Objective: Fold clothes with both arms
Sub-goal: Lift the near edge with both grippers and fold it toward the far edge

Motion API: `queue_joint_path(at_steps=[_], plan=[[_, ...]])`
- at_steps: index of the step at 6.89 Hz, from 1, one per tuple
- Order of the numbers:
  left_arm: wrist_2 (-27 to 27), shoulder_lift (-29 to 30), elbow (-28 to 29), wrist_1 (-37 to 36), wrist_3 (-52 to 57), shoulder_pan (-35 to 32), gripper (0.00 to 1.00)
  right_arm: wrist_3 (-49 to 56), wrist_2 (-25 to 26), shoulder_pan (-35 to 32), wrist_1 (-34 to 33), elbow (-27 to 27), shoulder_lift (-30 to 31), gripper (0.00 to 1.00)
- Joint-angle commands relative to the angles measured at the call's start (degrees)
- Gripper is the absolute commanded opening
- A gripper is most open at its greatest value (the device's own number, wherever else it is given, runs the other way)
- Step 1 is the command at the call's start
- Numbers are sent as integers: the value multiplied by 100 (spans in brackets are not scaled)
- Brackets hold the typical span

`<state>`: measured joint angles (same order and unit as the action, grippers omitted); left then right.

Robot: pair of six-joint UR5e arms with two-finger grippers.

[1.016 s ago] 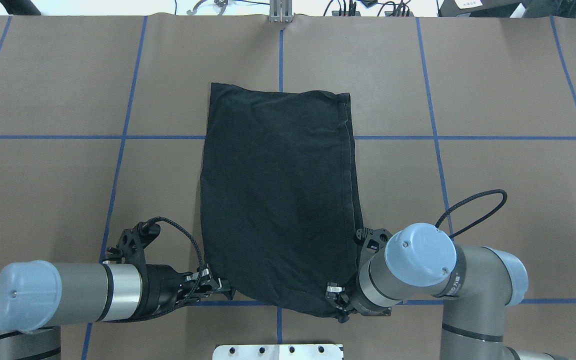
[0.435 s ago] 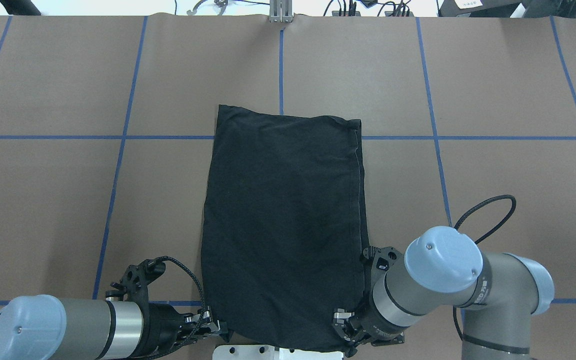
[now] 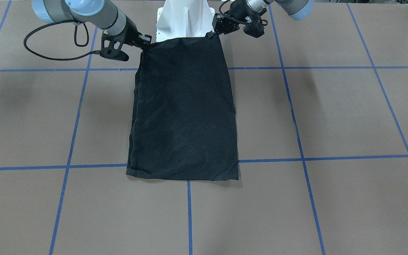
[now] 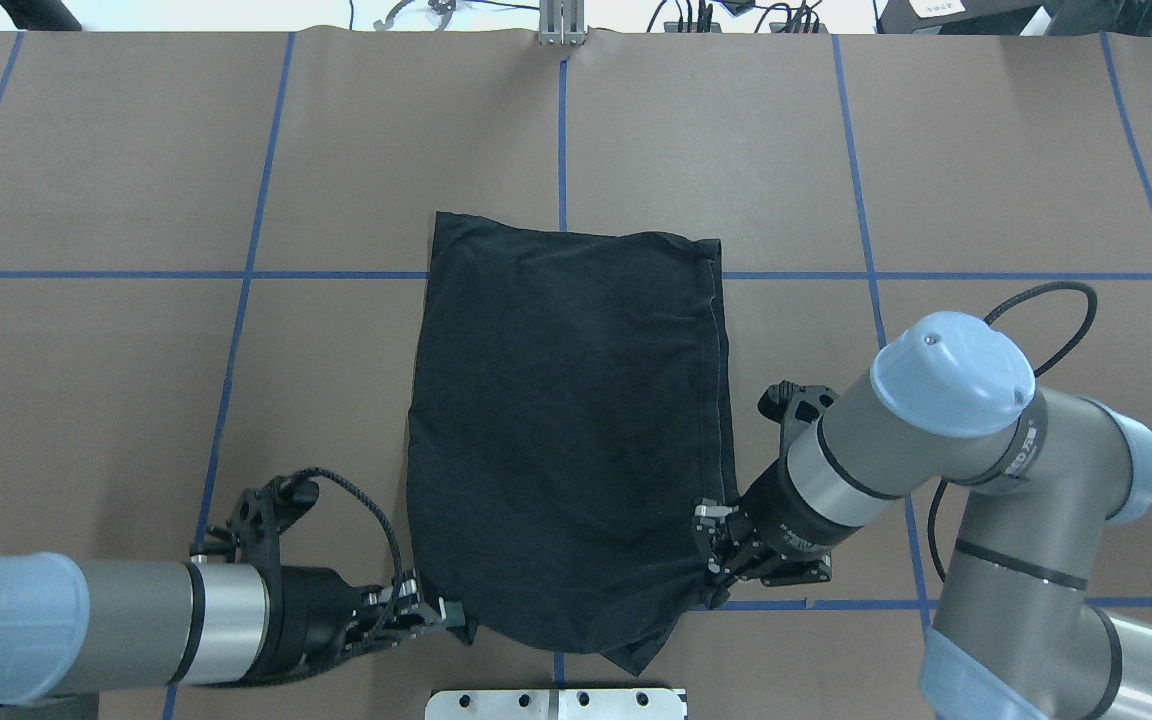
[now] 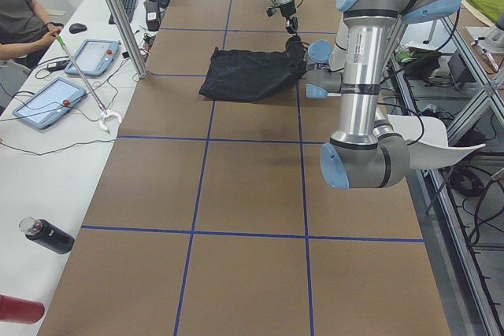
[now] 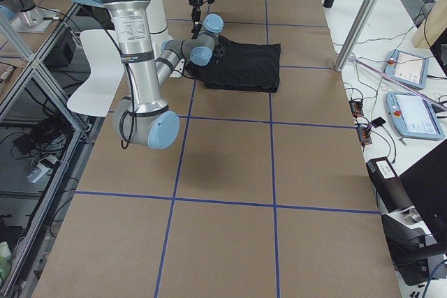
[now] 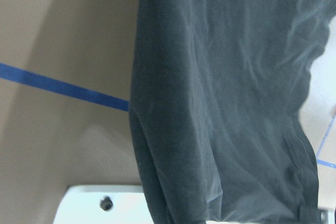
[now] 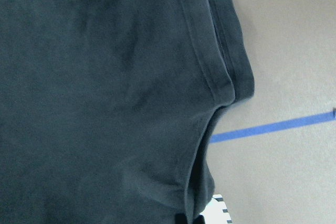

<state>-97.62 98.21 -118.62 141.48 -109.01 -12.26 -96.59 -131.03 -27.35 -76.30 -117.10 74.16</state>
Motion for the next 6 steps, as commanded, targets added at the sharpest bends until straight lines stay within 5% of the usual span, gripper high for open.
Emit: queue_joint_path(at_steps=[1, 4, 6], plan=[[-483, 695, 528, -50, 491, -1421, 0, 166, 85, -646, 28, 675, -671, 0], [-838, 1893, 2627, 46, 949, -2744, 0, 842, 192, -1472, 45, 1880, -1428, 0], [-838, 2193, 3325, 99, 1021, -3009, 0, 949, 244, -1877, 63, 2812, -2043, 0]])
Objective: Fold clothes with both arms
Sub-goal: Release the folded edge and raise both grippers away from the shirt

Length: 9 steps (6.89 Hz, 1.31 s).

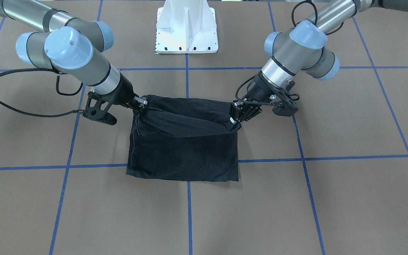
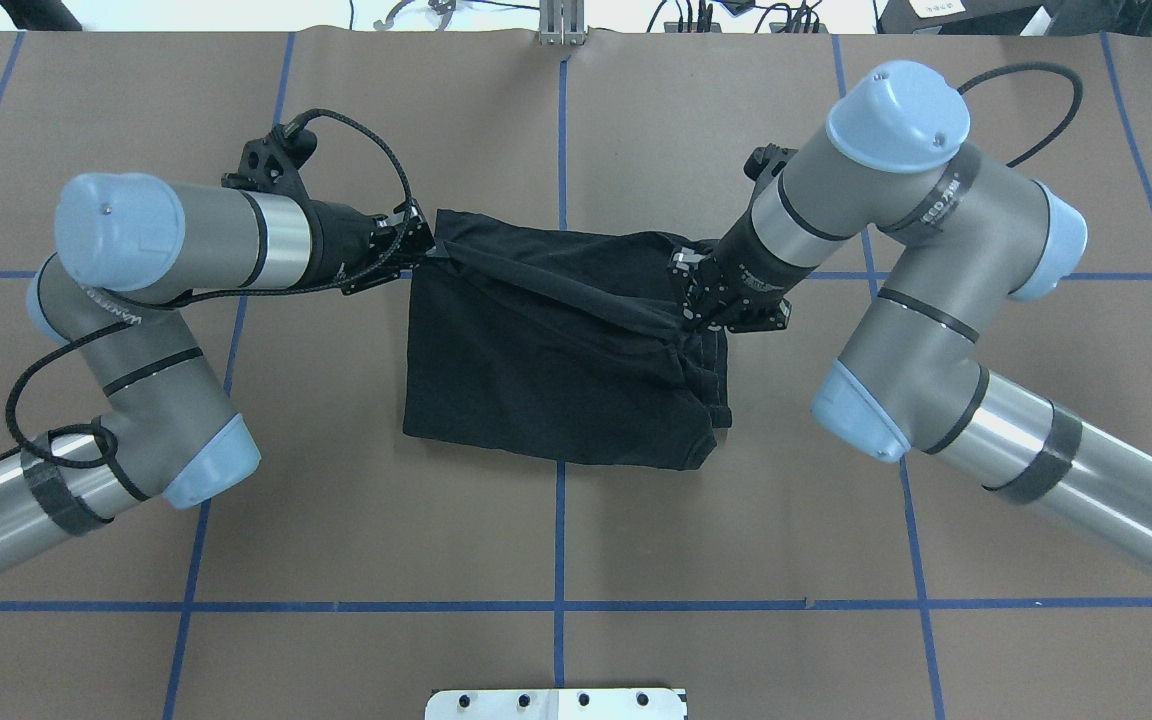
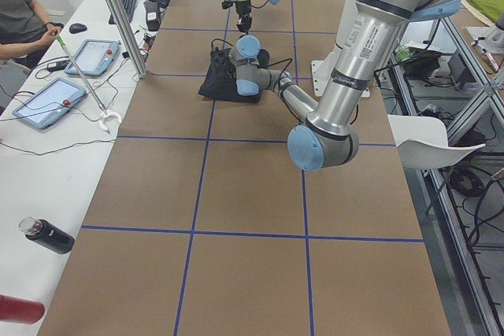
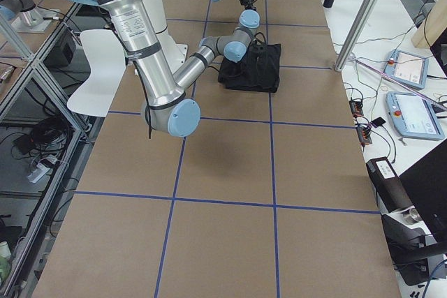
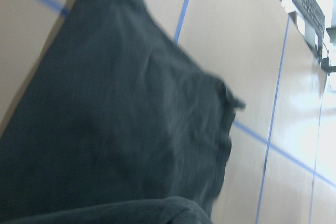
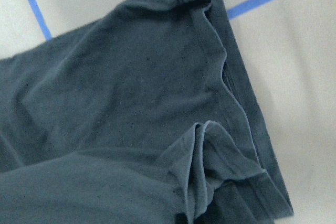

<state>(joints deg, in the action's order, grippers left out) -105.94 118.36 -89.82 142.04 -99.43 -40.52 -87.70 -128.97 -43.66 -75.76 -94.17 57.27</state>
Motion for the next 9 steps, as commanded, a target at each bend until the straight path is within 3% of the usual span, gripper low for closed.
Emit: queue_joint_path(at_steps=[1, 4, 5, 6, 7, 8, 9], plan=[[12, 196, 639, 235, 73, -202, 0, 52, 265, -292, 9, 792, -548, 0], [65, 793, 1439, 464, 65, -228, 0, 43, 705, -284, 113, 1356, -1006, 0], [343, 881, 1606, 569, 47, -237, 0, 8, 715, -284, 610, 1619, -1016, 0], [459, 1039, 1886, 588, 38, -237, 0, 25, 715, -292, 702, 1734, -1007, 0], [487, 1084, 1941, 588, 12, -246, 6, 42, 715, -293, 712, 1735, -990, 0], [522, 1154, 1959, 588, 3, -237, 87, 8, 741, -293, 712, 1735, -981, 59], [661, 1285, 2011, 579, -110, -237, 100, -1, 855, -310, 712, 1744, -981, 99]])
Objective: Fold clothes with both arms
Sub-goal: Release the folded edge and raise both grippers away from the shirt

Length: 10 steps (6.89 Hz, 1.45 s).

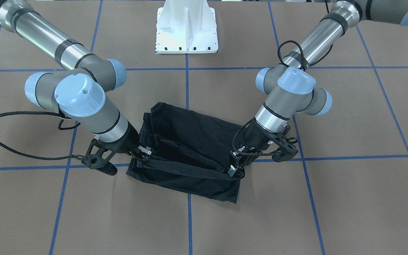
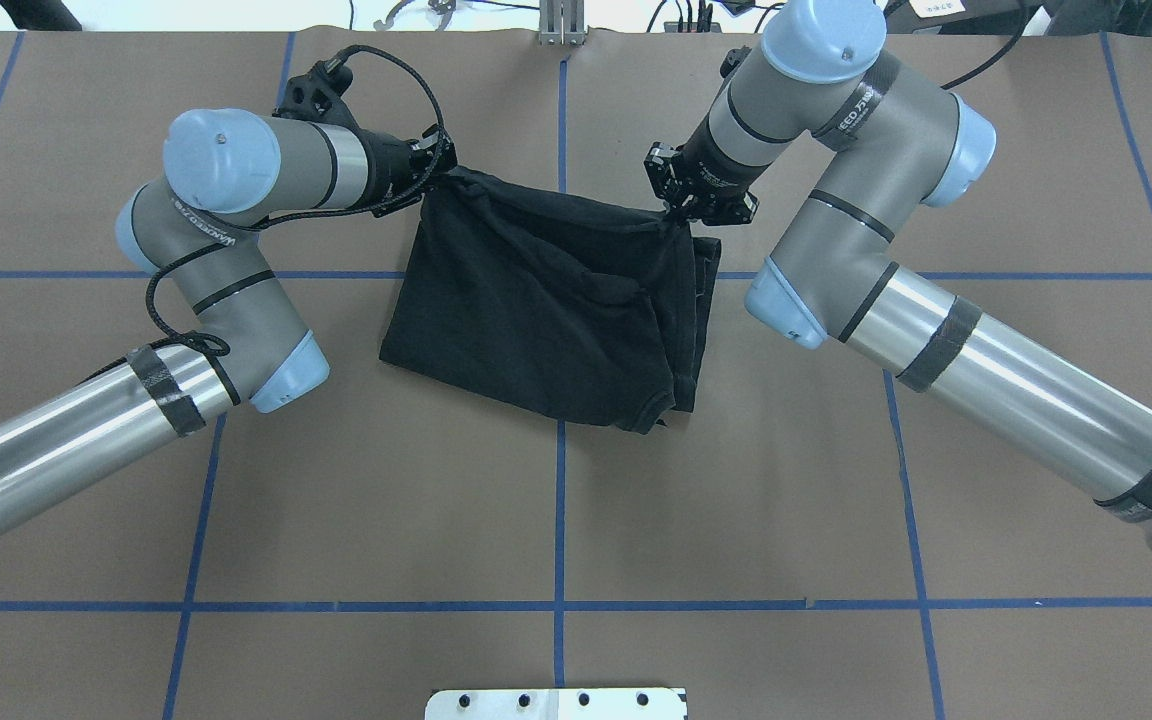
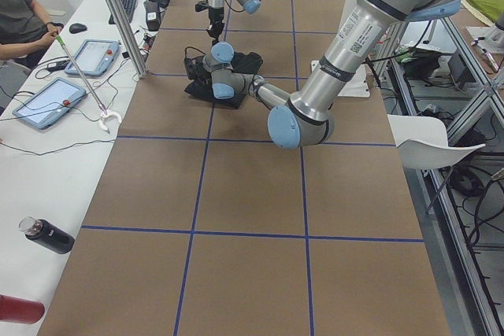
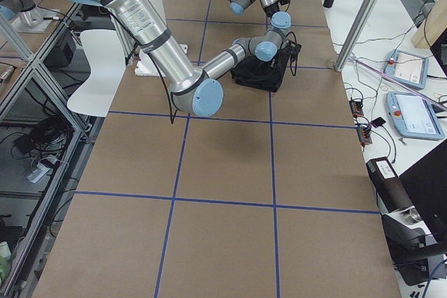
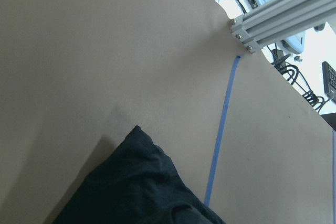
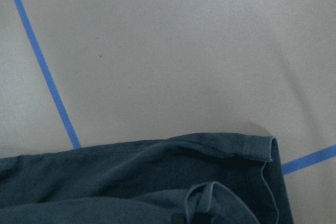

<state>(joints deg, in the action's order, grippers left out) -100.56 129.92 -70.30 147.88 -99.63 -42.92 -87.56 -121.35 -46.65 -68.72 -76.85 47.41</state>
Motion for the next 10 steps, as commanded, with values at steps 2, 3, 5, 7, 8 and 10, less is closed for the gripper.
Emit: queue_joint_path(at_steps=[2, 3, 5, 7, 8, 10], plan=[[151, 165, 166, -5, -179, -32, 100, -7, 59, -90, 8, 21, -30, 100], [142, 165, 157, -14, -162, -50, 100, -6, 68, -107, 8, 13, -56, 100], [63, 43, -17, -31, -92, -173, 100, 316, 50, -265, -35, -48, -127, 100], [-428, -823, -1023, -128, 530, -409, 100, 695, -90, -685, -149, -285, 126, 100], [-464, -1255, -1621, -650, 1150, -558, 100, 1367, -178, -949, -663, -617, 398, 100], [-421, -1653, -2791, -2885, 3134, -970, 100, 3052, -144, -1231, -2400, -1417, 908, 100]])
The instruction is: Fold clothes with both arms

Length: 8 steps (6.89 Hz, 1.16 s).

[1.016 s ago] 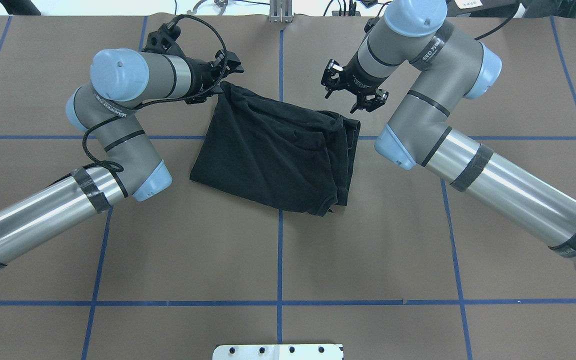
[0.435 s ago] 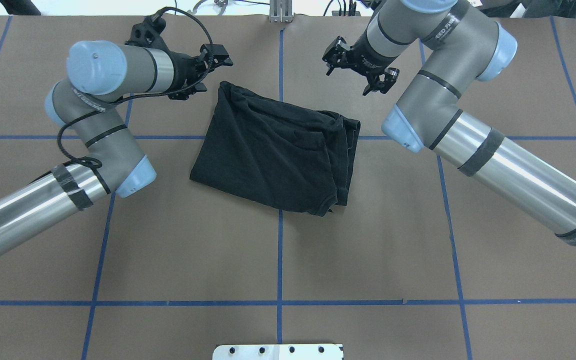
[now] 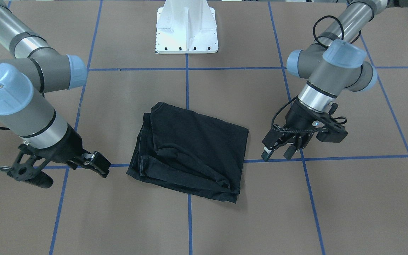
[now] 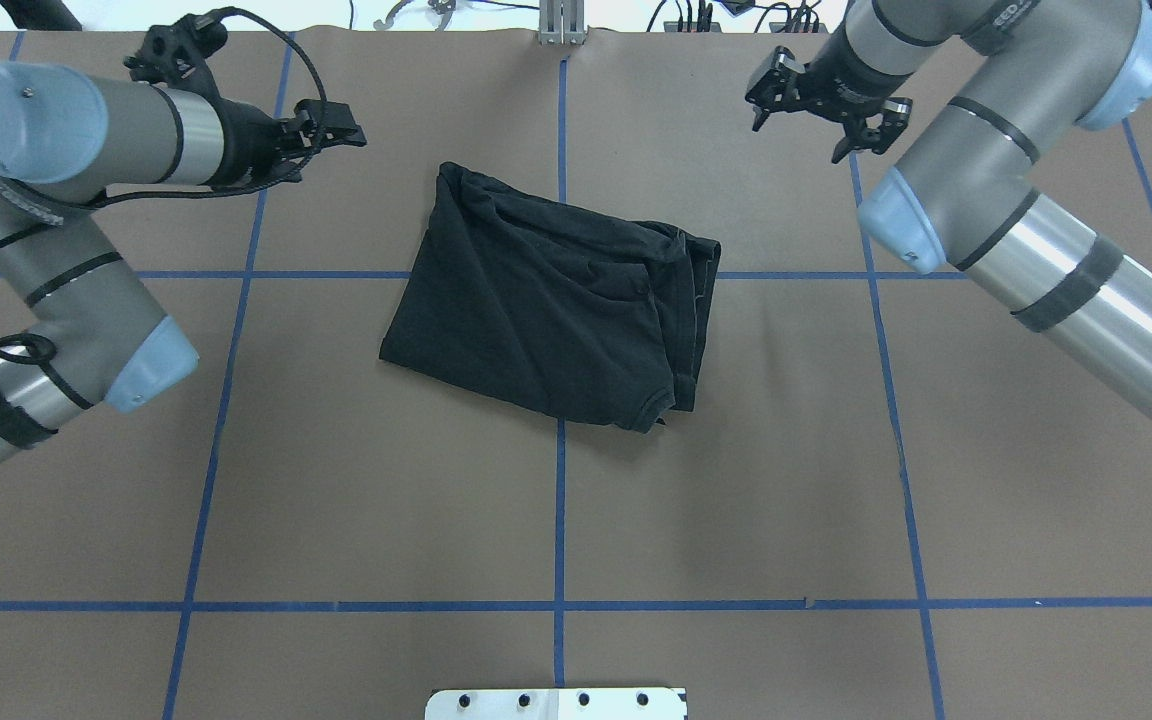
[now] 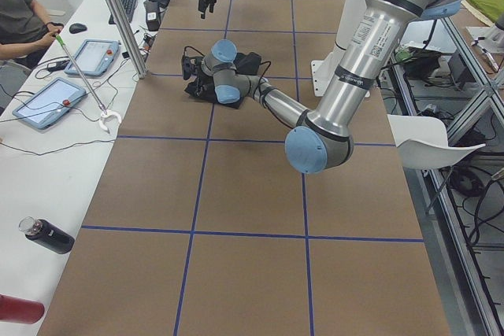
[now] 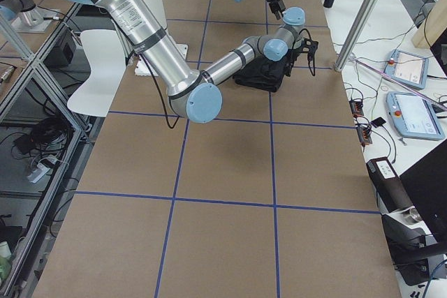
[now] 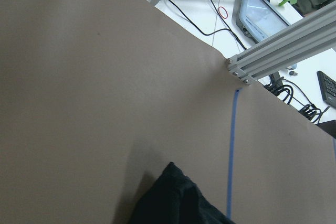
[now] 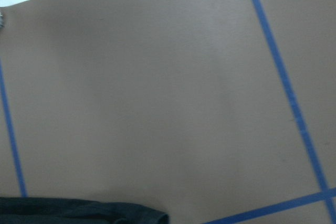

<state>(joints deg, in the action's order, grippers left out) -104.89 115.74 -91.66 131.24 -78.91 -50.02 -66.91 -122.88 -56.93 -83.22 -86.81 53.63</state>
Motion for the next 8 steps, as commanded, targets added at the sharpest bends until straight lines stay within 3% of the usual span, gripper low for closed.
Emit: queue_joint_path(at_steps=[1, 5, 7, 8], plan=[[-5, -636, -903, -1450, 1758, -489, 100, 1666, -17, -491, -1325, -608, 593, 100], [-67, -1255, -932, -1400, 3911, -1448, 100, 4260, -165, -1634, -1347, -916, 1787, 100], [-67, -1630, -888, -1303, 3944, -1502, 100, 5760, -866, -2310, -1338, -970, 2229, 100], [-50, -1773, -810, -1198, 3927, -1494, 100, 6195, -878, -2383, -1338, -970, 2387, 100]])
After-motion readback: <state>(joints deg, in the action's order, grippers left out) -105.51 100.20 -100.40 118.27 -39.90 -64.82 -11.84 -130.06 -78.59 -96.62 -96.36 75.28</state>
